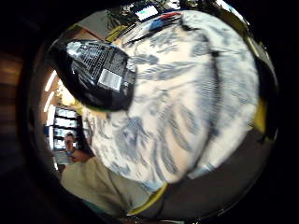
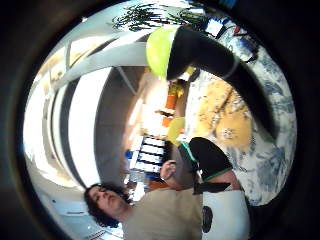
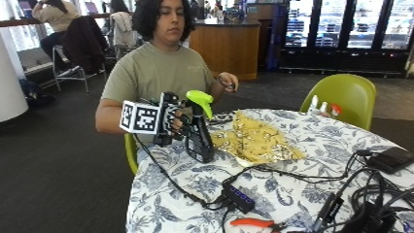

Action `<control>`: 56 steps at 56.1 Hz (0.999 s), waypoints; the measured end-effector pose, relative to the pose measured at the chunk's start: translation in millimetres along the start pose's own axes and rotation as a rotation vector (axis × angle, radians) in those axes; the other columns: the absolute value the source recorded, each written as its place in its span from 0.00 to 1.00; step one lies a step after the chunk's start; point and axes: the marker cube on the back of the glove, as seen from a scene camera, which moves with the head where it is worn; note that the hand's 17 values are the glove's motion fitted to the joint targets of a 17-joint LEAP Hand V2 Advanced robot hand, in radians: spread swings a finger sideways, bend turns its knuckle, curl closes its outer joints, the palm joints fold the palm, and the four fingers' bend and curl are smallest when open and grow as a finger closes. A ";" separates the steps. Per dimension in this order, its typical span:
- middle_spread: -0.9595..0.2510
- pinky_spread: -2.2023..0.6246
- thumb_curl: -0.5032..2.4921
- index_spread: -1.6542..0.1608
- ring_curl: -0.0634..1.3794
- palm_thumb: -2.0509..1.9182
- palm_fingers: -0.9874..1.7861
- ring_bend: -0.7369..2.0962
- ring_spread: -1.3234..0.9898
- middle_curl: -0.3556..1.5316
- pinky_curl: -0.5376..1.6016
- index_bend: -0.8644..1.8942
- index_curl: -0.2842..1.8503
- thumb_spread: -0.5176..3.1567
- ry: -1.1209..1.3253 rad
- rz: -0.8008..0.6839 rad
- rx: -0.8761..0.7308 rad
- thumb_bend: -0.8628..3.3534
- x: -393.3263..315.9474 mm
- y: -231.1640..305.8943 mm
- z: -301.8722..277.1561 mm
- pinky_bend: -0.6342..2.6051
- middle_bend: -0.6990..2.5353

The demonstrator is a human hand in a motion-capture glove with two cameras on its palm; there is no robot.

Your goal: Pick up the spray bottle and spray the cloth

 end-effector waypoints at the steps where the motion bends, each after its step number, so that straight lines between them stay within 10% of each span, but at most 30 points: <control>1: 0.80 0.85 0.28 0.75 0.24 0.68 0.45 0.39 0.55 0.36 0.40 0.35 0.23 0.42 -0.021 0.006 0.005 0.20 1.1 -4.0 3.8 0.29 0.28; 33: 0.80 0.81 0.29 0.81 0.29 0.71 0.50 0.47 0.54 0.38 0.42 0.35 0.21 0.39 -0.080 -0.063 0.264 0.20 16.6 -105.6 38.0 0.30 0.31; 56: 0.67 0.71 0.34 0.78 0.34 0.77 0.86 0.50 0.51 0.45 0.43 0.40 0.31 0.34 -0.156 -0.097 -0.094 0.20 -70.3 -136.1 -3.1 0.32 0.39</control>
